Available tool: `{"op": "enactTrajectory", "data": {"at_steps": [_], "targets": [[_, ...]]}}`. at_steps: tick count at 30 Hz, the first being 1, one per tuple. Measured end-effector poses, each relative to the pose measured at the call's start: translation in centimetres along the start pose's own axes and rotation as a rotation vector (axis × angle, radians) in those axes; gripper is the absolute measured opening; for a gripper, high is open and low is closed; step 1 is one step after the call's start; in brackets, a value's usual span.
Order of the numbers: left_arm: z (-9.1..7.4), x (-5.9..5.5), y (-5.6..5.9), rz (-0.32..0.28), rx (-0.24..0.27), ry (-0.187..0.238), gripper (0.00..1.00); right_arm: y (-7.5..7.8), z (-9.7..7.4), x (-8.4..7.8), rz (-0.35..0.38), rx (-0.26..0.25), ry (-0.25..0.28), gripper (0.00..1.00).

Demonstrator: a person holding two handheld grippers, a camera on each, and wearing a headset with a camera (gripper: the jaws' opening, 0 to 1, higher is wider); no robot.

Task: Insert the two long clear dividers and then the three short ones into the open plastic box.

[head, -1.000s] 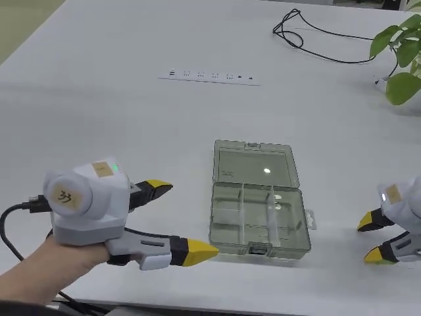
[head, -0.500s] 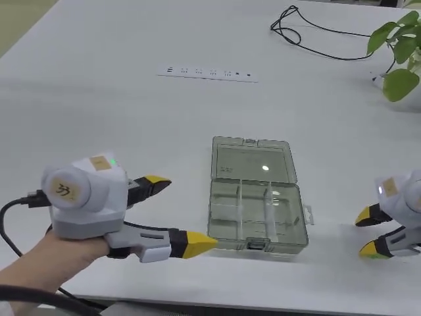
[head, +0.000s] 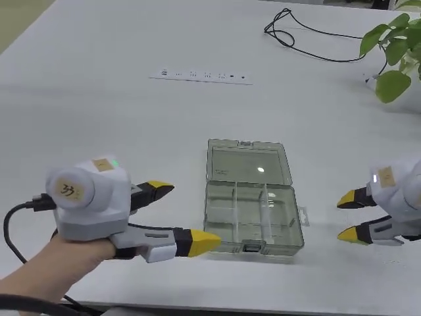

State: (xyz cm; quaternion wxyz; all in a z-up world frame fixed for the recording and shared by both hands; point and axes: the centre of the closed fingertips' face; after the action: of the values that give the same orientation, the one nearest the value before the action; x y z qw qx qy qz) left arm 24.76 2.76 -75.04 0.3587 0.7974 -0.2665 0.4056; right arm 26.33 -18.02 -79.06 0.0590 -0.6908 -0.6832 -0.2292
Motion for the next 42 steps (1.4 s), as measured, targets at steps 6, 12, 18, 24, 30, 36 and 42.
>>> {"op": "enactTrajectory", "data": {"at_steps": [6, 12, 18, 24, 30, 36, 42], "targets": [[0.6, 1.2, 0.3, -0.060, -0.015, 0.021, 0.78, 1.9, -1.0, 4.3, -0.052, -0.114, 0.081, 0.32], [1.8, 2.7, 1.0, -0.130, -0.033, 0.032, 0.72, 2.6, -1.4, 8.6, -0.160, -0.177, 0.125, 0.32], [2.9, 3.7, 1.4, -0.184, -0.041, 0.043, 0.61, 2.7, -1.6, 12.6, -0.189, -0.215, 0.199, 0.32], [3.9, 4.4, 2.0, -0.290, -0.072, 0.048, 0.46, 2.5, -1.3, 15.0, -0.241, -0.237, 0.227, 0.32], [4.5, 4.8, 2.1, -0.343, -0.071, 0.047, 0.31, 2.2, -0.9, 15.7, -0.282, -0.248, 0.219, 0.32], [4.8, 4.7, 2.4, -0.401, -0.073, 0.041, 0.21, 2.0, -0.6, 15.8, -0.316, -0.254, 0.198, 0.32], [5.0, 4.8, 2.8, -0.449, -0.078, 0.042, 0.09, 1.8, -0.4, 16.0, -0.335, -0.260, 0.188, 0.32]]}}
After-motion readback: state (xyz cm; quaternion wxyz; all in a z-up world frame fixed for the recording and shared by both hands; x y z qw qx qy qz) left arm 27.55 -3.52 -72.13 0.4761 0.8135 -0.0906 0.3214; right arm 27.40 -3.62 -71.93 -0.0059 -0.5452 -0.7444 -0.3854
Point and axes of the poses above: the centre of the closed fingertips' face, and the gripper's own axes: z roughly forward along the fingers, y roughly to its right, x roughly out of its top, and after that the axes turned 4 degrees about -z, right-handed
